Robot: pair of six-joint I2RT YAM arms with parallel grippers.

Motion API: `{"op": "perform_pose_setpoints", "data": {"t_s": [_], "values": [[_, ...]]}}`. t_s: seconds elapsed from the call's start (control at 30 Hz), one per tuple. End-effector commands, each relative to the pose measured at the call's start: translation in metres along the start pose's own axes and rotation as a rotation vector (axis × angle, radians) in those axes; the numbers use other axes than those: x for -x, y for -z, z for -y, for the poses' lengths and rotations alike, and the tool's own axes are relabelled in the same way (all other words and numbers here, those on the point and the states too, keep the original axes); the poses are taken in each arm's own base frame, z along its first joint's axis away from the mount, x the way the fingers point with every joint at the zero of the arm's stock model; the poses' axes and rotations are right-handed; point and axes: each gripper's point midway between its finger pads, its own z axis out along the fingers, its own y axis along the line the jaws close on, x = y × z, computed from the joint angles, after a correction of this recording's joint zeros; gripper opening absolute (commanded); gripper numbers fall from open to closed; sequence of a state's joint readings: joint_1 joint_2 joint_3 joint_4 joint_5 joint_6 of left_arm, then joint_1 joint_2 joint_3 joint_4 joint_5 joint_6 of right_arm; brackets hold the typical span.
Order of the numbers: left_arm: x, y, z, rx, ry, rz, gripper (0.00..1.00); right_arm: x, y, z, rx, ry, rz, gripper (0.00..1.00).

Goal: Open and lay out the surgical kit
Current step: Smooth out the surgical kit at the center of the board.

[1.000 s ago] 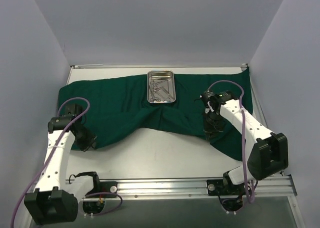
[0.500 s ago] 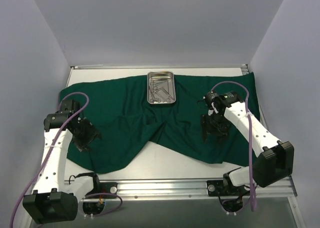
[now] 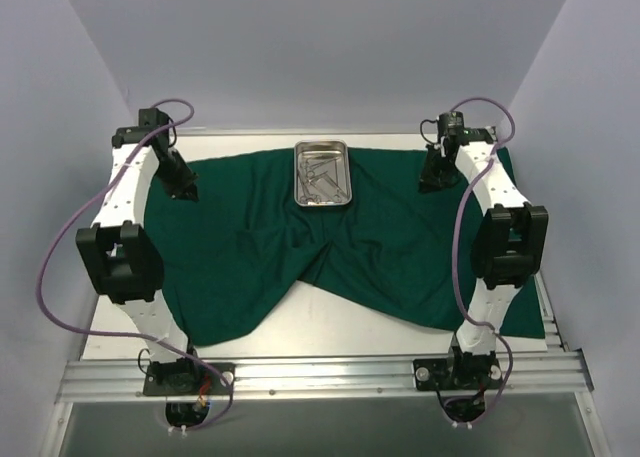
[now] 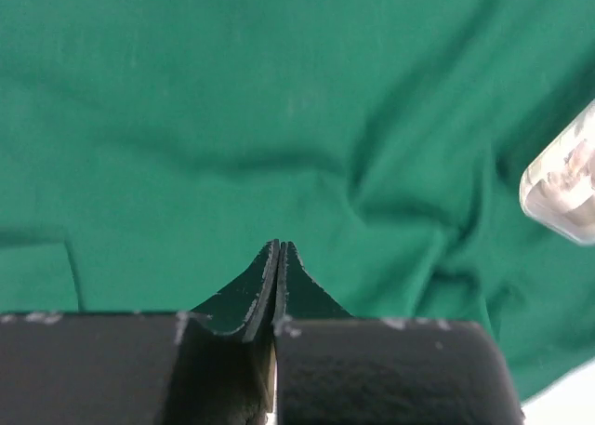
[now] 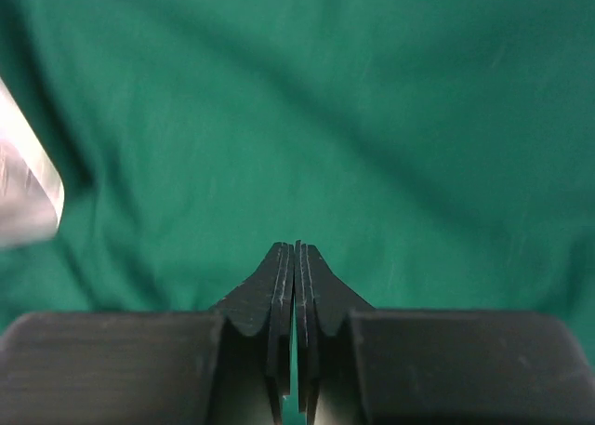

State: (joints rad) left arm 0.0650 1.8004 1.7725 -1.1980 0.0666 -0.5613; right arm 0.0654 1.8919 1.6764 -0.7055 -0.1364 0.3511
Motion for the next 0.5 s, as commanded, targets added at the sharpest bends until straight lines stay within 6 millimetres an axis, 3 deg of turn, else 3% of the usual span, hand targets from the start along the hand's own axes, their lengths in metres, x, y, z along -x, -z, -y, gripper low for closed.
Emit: {"op": "perform_pose_setpoints", "data": {"t_s": [0.0, 0.03, 0.1, 0.13, 0.2, 0.27, 0.3, 0.37, 0.4, 0.47], "values": [[0.054, -0.043, 0.011, 0.016, -0.025, 0.054, 0.02, 0.067, -0.021, -0.004, 0.051, -0.027, 0.178, 0.00], [0.060, -0.050, 0.007, 0.050, -0.020, 0.055, 0.02, 0.070, -0.041, 0.001, 0.036, -0.032, 0.158, 0.00], [0.074, -0.077, -0.004, 0.104, 0.004, 0.045, 0.02, 0.093, -0.048, -0.004, 0.070, -0.022, 0.200, 0.00], [0.086, -0.082, -0.001, 0.086, 0.010, 0.072, 0.02, 0.094, -0.063, -0.003, 0.063, -0.011, 0.186, 0.00], [0.091, -0.107, -0.009, 0.092, 0.039, 0.039, 0.02, 0.101, -0.072, -0.001, 0.050, 0.011, 0.195, 0.00], [0.102, -0.119, -0.010, 0.080, 0.059, 0.052, 0.02, 0.112, -0.081, 0.012, 0.059, 0.005, 0.206, 0.00], [0.102, -0.135, -0.014, 0.091, 0.064, 0.036, 0.02, 0.110, -0.086, 0.014, 0.064, 0.006, 0.195, 0.00], [0.108, -0.145, -0.017, 0.080, 0.082, 0.022, 0.02, 0.102, -0.100, 0.022, 0.055, -0.003, 0.154, 0.00], [0.102, -0.164, -0.020, 0.087, 0.088, -0.024, 0.02, 0.100, -0.104, 0.028, 0.051, -0.014, 0.141, 0.00], [0.103, -0.173, -0.018, 0.078, 0.087, -0.047, 0.02, 0.090, -0.116, 0.034, 0.047, -0.022, 0.121, 0.00]]}}
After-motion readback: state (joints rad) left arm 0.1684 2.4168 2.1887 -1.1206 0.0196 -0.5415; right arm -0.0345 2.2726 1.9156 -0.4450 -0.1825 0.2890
